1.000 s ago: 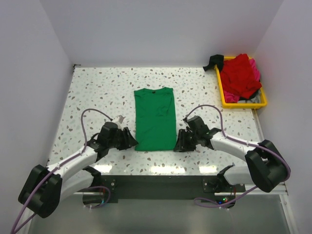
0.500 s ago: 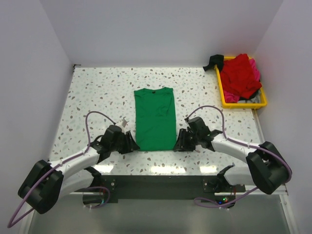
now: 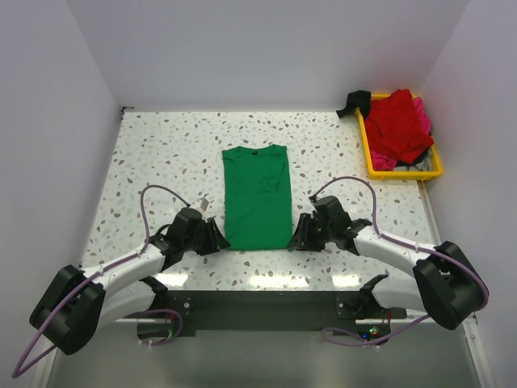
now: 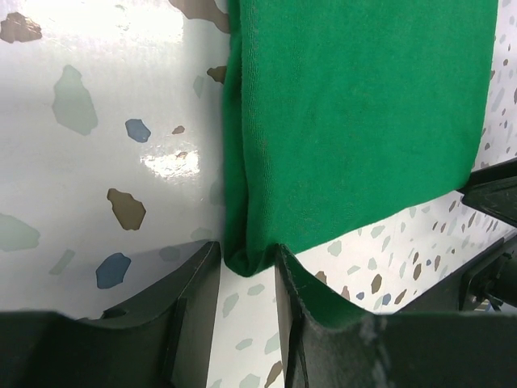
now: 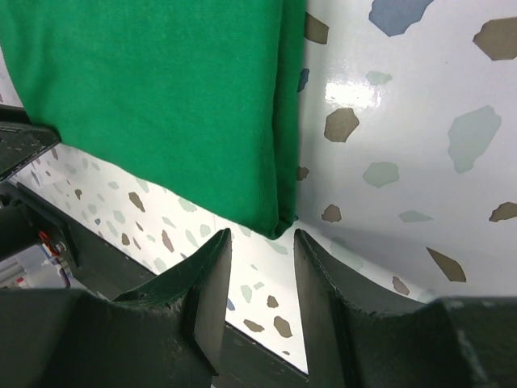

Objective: Fold and stack the t-shirts
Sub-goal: Fold the tshirt

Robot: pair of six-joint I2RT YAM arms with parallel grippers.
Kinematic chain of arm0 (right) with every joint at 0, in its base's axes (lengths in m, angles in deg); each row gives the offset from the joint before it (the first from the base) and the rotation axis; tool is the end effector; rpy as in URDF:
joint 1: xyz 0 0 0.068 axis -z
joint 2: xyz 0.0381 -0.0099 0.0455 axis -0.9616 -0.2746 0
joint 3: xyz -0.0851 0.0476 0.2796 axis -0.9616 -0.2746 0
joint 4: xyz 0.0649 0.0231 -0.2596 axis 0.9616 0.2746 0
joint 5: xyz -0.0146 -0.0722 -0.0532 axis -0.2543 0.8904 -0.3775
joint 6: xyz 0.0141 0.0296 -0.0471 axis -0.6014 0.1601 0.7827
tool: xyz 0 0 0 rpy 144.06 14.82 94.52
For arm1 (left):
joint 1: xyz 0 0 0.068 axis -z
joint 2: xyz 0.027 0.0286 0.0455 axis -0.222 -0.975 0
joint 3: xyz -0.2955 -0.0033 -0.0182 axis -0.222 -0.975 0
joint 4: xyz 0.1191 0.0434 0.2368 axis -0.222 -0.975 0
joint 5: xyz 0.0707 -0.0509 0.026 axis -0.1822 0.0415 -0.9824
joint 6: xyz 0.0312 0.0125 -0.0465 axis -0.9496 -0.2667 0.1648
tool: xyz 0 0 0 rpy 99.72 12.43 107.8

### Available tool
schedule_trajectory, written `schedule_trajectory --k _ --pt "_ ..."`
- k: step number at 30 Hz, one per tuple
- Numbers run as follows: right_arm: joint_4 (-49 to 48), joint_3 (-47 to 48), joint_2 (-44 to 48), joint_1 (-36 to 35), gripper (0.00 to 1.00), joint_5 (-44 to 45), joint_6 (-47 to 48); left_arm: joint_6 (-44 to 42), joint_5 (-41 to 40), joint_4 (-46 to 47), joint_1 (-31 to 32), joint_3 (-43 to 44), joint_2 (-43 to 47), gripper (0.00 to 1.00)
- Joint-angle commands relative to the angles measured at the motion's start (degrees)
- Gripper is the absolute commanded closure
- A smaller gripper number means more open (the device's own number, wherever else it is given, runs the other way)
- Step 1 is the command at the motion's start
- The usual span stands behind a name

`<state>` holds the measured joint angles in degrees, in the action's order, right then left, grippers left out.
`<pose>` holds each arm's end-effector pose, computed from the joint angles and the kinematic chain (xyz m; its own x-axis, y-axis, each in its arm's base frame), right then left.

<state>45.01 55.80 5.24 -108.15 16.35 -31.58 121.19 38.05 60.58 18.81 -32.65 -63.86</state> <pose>0.1763 0.1328 0.1672 -0.9406 0.1796 -0.2882 -0.0260 0.8082 0.5884 0.1481 -0.0997 0.1479 -0.8727 -0.3343 -0.3558 -0.0611 0.7979 -0.5997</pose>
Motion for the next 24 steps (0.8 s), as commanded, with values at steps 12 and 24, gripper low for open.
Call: schedule_trajectory --k 12,24 --pt "-7.5 -3.4 -0.8 -0.2 0.6 1.7 -3.4 1.7 -0.7 3.8 0.8 -1.8 0.0 0.67" --pt "-11.1 -4.6 -1.7 -0.1 0.66 2.5 -4.6 3.3 -0.1 5.9 1.1 -3.1 -0.2 0.76"
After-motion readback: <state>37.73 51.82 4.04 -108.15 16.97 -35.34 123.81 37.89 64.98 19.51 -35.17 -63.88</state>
